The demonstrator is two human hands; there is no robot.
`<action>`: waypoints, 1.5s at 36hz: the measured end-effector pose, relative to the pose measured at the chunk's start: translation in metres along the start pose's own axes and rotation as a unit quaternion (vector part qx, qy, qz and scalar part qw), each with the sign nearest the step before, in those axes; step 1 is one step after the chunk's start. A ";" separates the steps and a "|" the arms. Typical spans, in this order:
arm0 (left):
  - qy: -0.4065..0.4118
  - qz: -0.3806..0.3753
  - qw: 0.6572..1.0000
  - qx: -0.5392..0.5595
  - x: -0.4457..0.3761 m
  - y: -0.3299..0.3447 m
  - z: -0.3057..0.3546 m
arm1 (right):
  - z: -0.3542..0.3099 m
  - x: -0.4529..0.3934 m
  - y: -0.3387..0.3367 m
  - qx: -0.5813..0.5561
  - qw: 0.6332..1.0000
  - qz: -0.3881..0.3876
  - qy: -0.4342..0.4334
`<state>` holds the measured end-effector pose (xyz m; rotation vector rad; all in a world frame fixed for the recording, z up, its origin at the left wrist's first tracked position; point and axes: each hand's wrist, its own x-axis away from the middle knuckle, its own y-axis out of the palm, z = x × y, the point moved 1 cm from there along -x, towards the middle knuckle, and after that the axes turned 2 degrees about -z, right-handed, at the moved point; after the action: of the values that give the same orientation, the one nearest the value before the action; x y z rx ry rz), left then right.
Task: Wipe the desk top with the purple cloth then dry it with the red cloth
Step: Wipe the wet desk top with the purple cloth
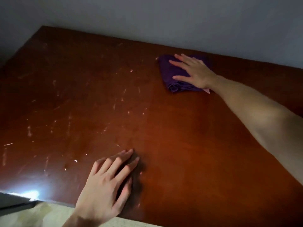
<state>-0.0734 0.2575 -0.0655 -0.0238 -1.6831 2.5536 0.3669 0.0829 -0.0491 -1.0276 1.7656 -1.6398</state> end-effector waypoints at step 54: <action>0.042 0.027 0.994 -0.097 0.048 -0.041 -0.096 | -0.250 0.120 0.059 0.064 0.987 -0.009 -0.148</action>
<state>-0.1130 0.3650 -0.0637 -0.1894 -1.9143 2.3789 0.0880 0.1328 -0.0586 -1.1632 1.4427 -1.4998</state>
